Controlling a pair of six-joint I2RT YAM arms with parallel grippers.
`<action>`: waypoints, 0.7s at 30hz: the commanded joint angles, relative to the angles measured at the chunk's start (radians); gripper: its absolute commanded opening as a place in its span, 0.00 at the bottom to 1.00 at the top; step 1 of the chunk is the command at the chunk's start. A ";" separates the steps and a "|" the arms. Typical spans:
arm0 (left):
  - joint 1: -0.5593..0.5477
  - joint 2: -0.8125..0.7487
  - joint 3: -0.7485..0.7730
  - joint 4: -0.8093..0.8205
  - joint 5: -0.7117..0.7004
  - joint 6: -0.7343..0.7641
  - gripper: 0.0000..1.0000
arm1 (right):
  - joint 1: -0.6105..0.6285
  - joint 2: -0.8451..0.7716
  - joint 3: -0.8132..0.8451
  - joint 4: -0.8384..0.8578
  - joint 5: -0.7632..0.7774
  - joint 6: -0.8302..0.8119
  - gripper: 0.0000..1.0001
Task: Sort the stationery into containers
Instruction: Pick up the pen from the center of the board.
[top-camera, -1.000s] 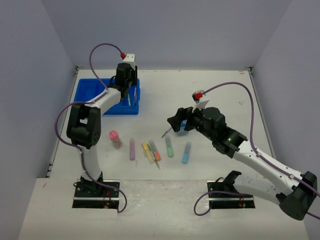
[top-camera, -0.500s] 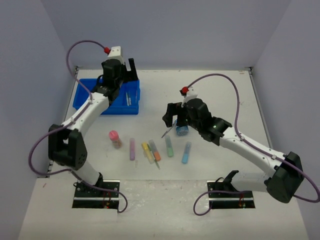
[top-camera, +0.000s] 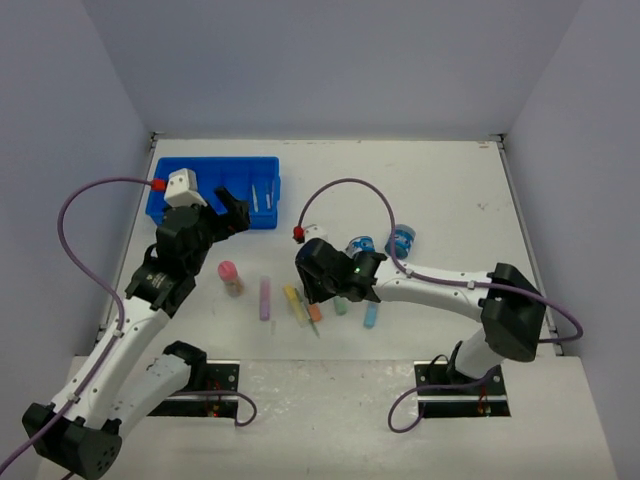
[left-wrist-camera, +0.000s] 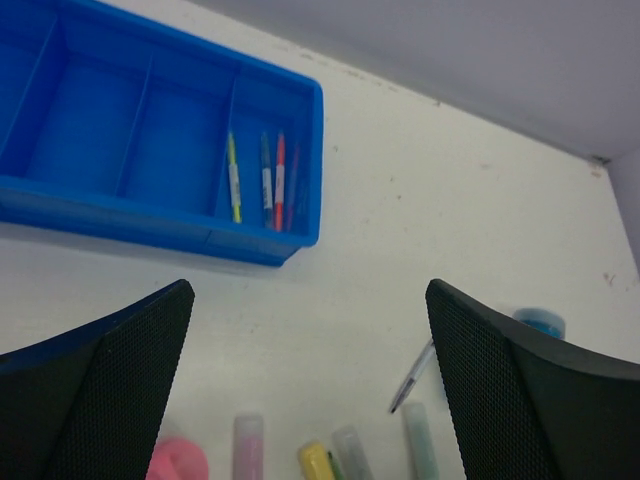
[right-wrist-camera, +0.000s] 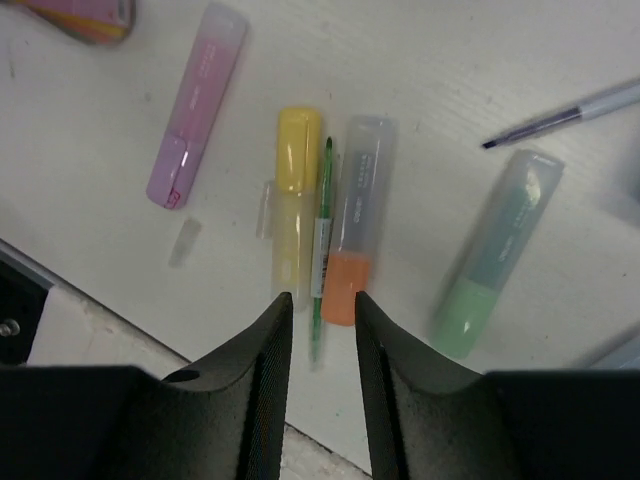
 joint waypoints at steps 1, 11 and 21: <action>-0.005 -0.074 0.011 -0.129 0.082 0.076 1.00 | 0.034 0.066 0.065 -0.033 0.008 0.046 0.33; -0.005 -0.197 -0.020 -0.247 0.085 0.201 1.00 | 0.040 0.210 0.120 -0.063 -0.028 0.031 0.34; -0.003 -0.162 -0.055 -0.219 0.112 0.222 1.00 | 0.041 0.262 0.135 -0.054 -0.060 0.025 0.28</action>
